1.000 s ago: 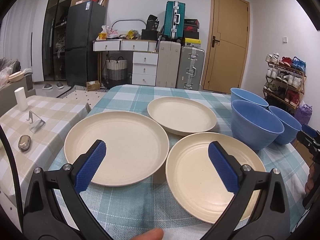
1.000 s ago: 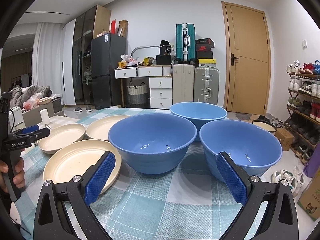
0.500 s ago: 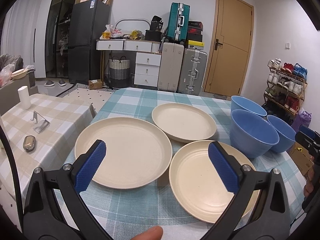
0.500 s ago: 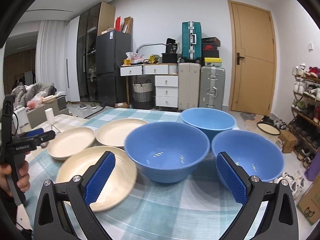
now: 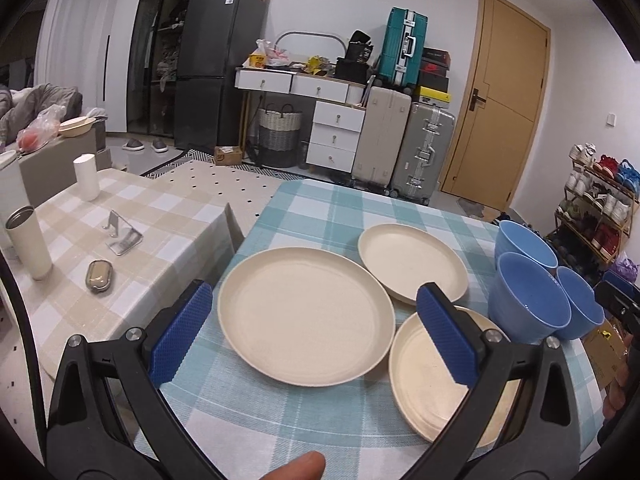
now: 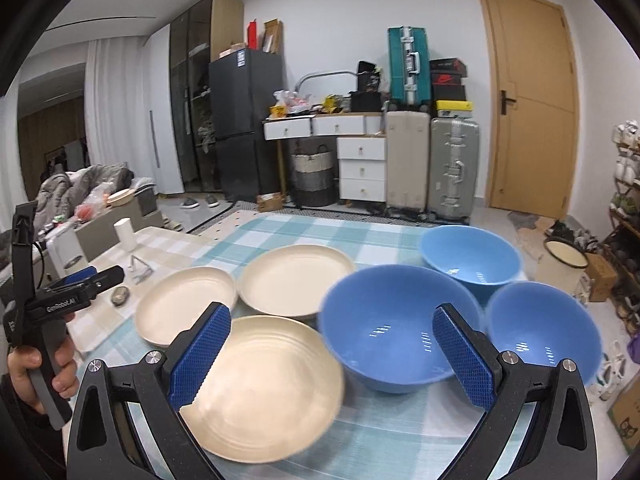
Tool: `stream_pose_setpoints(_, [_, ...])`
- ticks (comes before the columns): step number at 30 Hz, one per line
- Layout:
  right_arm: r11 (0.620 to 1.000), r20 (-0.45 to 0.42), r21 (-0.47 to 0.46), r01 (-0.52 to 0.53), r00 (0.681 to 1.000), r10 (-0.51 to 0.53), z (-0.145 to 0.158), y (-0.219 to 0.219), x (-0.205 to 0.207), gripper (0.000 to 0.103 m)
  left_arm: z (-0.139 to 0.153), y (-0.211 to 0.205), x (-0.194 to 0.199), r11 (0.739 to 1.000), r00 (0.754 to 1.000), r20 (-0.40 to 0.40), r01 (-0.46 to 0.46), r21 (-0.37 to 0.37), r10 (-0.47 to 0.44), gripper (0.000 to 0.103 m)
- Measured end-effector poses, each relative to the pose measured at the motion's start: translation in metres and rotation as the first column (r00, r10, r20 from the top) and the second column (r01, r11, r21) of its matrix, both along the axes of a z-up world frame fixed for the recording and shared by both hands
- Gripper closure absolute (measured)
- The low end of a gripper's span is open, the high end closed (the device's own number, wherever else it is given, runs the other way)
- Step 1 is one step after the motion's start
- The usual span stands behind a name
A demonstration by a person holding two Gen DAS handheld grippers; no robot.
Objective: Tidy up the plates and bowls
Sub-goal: 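Move the left tool toward a cream plate rim while the right tool approaches another plate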
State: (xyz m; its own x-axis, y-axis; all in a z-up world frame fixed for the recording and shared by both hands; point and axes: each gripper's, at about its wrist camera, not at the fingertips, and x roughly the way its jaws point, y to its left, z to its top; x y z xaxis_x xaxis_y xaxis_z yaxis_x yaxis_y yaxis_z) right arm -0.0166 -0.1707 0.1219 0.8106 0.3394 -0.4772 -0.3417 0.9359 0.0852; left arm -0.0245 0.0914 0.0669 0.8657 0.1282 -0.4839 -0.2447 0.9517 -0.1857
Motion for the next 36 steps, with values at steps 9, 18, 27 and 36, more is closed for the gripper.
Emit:
stream_pose_setpoints(9, [0.997, -0.025, -0.017, -0.08, 0.996, 0.08, 0.014, 0.05, 0.024, 0.0, 0.012, 0.031, -0.002, 0.998, 0.997, -0.052, -0.054, 0.021, 0.055, 0.001])
stream_pose_setpoints(18, [0.993, -0.069, -0.021, -0.114, 0.991, 0.113, 0.007, 0.091, 0.057, 0.0, -0.009, 0.04, 0.021, 0.998, 0.989, -0.128, -0.065, 0.024, 0.068, 0.001])
stream_pose_setpoints(27, [0.987, -0.131, -0.047, -0.153, 0.981, 0.146, -0.018, 0.126, 0.089, 0.0, -0.044, 0.055, 0.047, 0.997, 0.979, -0.194, -0.073, -0.01, 0.069, 0.001])
stream_pose_setpoints(36, [0.978, -0.21, -0.071, -0.194, 0.962, 0.176, -0.053, 0.161, 0.118, 0.001, -0.078, 0.075, 0.064, 0.993, 0.964, -0.255, -0.093, -0.073, 0.072, 0.001])
